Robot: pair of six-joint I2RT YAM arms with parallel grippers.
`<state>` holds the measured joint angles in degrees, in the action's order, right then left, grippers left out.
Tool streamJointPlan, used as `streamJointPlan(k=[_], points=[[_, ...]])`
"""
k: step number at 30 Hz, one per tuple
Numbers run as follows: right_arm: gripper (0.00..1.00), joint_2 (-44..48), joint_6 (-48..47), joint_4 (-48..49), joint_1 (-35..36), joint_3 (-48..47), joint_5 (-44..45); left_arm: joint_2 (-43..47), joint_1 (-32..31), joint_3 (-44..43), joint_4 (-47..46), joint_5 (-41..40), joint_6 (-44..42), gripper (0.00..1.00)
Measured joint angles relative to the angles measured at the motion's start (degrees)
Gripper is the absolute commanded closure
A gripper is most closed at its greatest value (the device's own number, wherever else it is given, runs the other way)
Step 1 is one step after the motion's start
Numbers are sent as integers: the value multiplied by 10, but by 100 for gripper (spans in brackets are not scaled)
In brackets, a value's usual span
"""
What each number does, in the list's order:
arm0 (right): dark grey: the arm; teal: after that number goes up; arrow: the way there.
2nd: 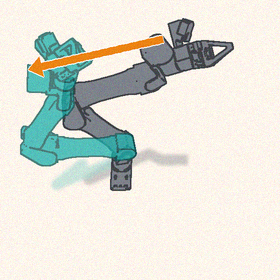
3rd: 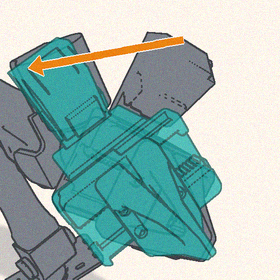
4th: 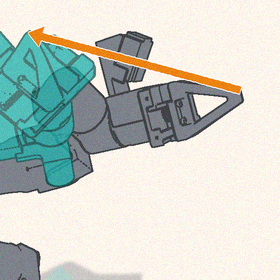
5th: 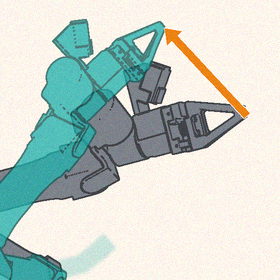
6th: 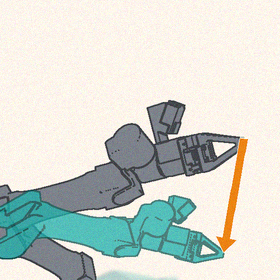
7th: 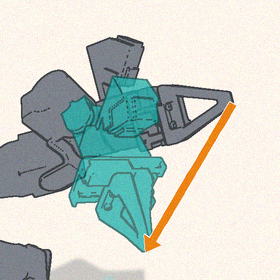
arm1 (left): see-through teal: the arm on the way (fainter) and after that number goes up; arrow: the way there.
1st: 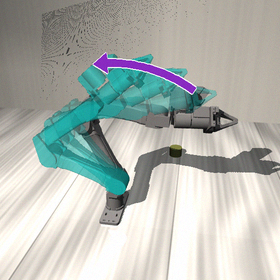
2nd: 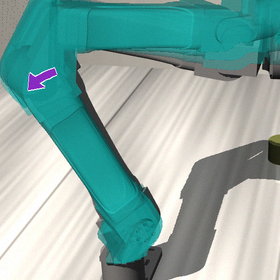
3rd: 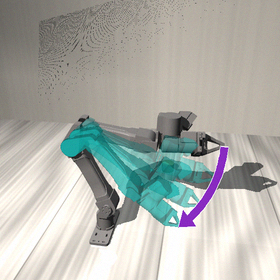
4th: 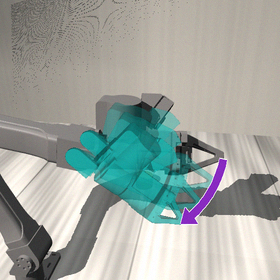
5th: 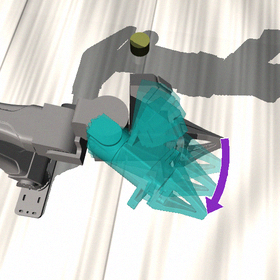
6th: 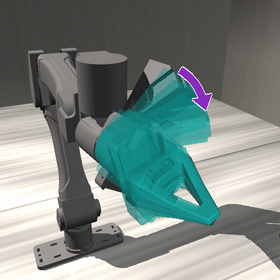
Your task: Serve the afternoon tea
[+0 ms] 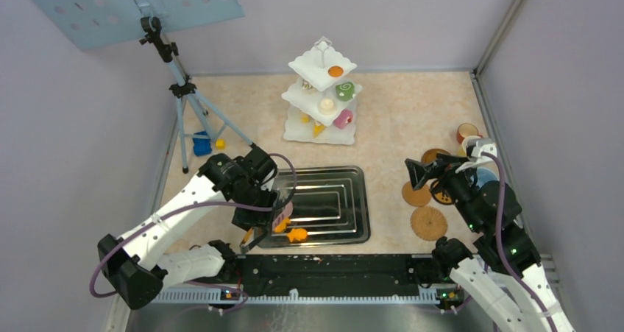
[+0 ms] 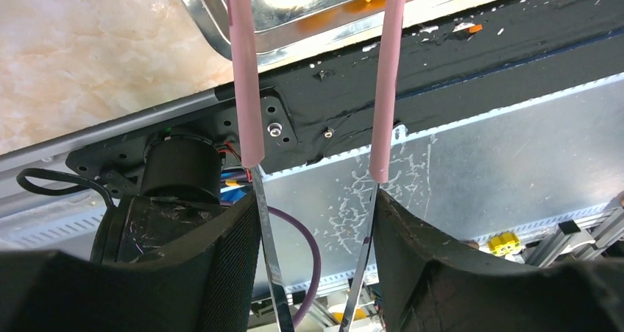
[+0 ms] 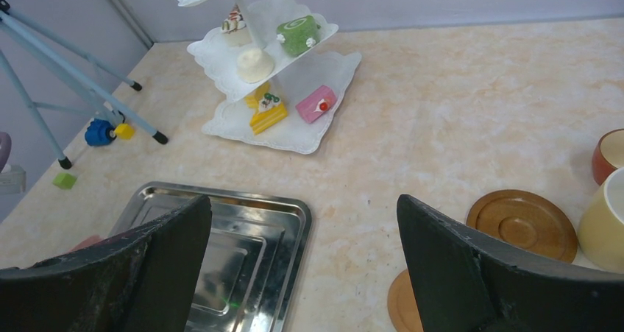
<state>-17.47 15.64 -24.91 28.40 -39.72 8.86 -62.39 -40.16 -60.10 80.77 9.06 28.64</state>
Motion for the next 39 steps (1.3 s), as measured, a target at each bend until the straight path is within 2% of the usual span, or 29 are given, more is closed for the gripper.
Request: streamJointPlan(k=[18, 31, 39], points=[[5, 2, 0, 0, 0, 0, 0, -37, -5, 45, 0, 3, -13, 40], [5, 2, 0, 0, 0, 0, 0, -80, -60, 45, -1, -26, 1, 43], [5, 2, 0, 0, 0, 0, 0, -110, -115, 57, -4, -47, 29, 54]])
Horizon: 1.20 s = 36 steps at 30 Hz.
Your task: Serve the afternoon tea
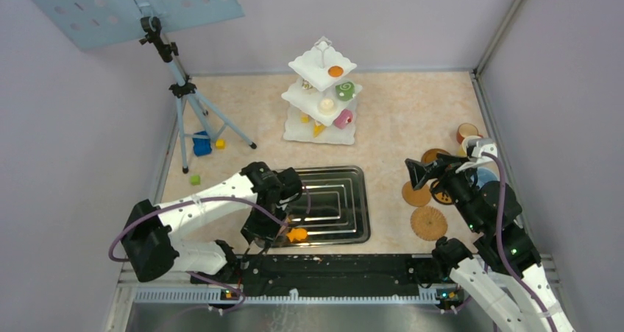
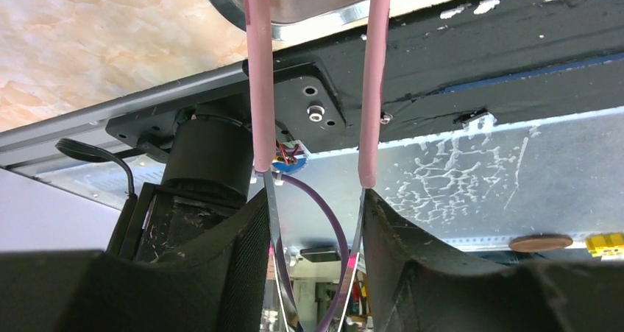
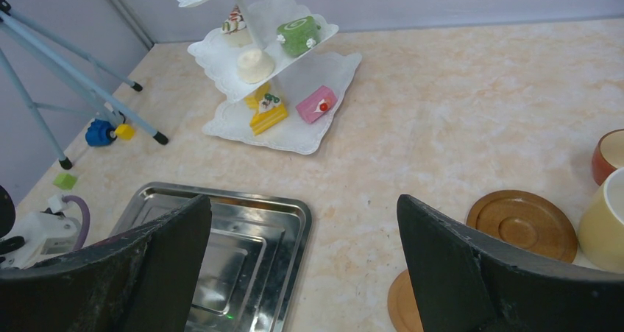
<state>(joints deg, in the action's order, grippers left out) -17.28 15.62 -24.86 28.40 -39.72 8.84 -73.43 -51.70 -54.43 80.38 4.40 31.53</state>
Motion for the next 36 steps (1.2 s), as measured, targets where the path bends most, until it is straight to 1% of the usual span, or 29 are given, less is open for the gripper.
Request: streamJointPlan(k=[6, 15, 22, 29, 36], points=[[5, 0, 0, 0, 0, 0, 0, -2, -5, 0, -3, -17, 6, 63], [5, 0, 0, 0, 0, 0, 0, -3, -5, -23, -5, -41, 10, 68], [5, -2, 0, 0, 0, 0, 0, -8, -5, -87, -10, -74, 8, 70], [5, -2, 0, 0, 0, 0, 1, -37, -5, -171, -18, -122, -8, 70], [5, -3, 0, 0, 0, 0, 1, -45, -5, -245, -68, -179, -26, 70]])
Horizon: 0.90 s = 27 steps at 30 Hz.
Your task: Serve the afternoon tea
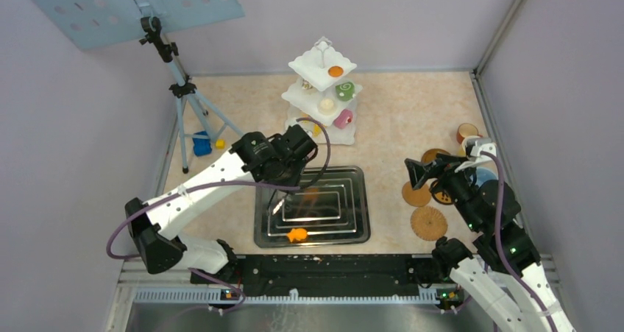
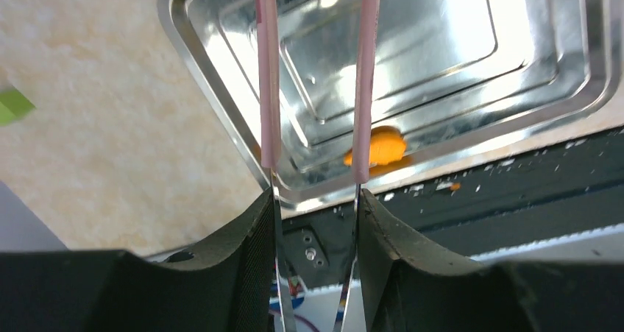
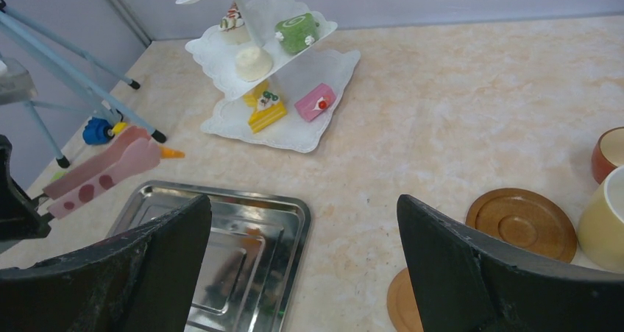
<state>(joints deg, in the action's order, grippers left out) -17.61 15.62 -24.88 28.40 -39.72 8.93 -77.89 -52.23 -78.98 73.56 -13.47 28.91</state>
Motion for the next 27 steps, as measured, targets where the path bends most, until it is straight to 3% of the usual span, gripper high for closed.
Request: streamJointPlan(k=[12, 27], points=[[5, -2, 0, 0, 0, 0, 5, -50, 10, -115, -124, -70, -85, 68], [5, -2, 0, 0, 0, 0, 14, -85, 114, -237, -187, -100, -196, 69]])
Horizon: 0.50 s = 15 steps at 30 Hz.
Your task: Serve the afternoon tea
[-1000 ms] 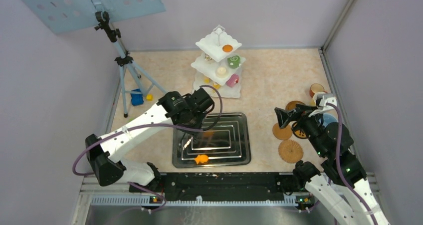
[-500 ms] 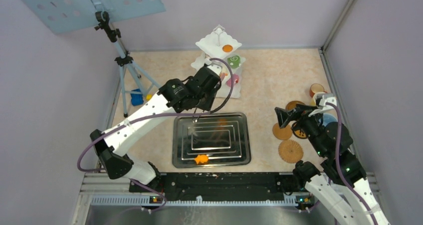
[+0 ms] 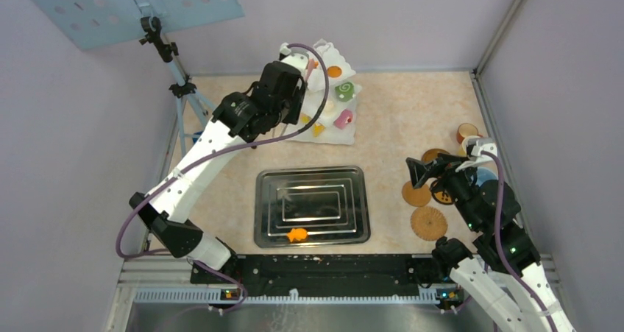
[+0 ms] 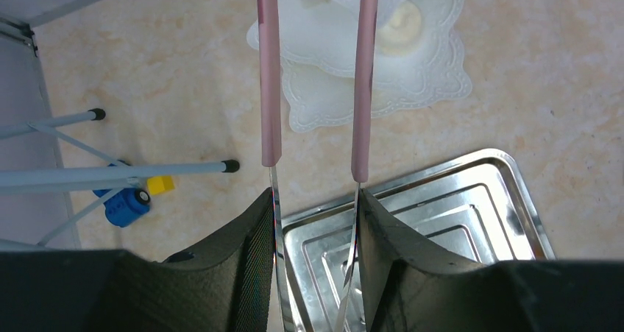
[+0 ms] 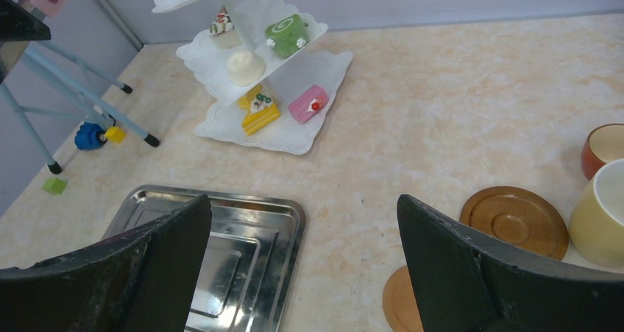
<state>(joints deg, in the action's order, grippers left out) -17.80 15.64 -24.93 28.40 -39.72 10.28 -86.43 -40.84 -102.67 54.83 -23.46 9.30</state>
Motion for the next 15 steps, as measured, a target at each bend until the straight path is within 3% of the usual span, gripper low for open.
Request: streamJointPlan(k=[15], points=[[5, -9, 0, 0, 0, 0, 2, -15, 29, 2, -31, 28, -24, 67]])
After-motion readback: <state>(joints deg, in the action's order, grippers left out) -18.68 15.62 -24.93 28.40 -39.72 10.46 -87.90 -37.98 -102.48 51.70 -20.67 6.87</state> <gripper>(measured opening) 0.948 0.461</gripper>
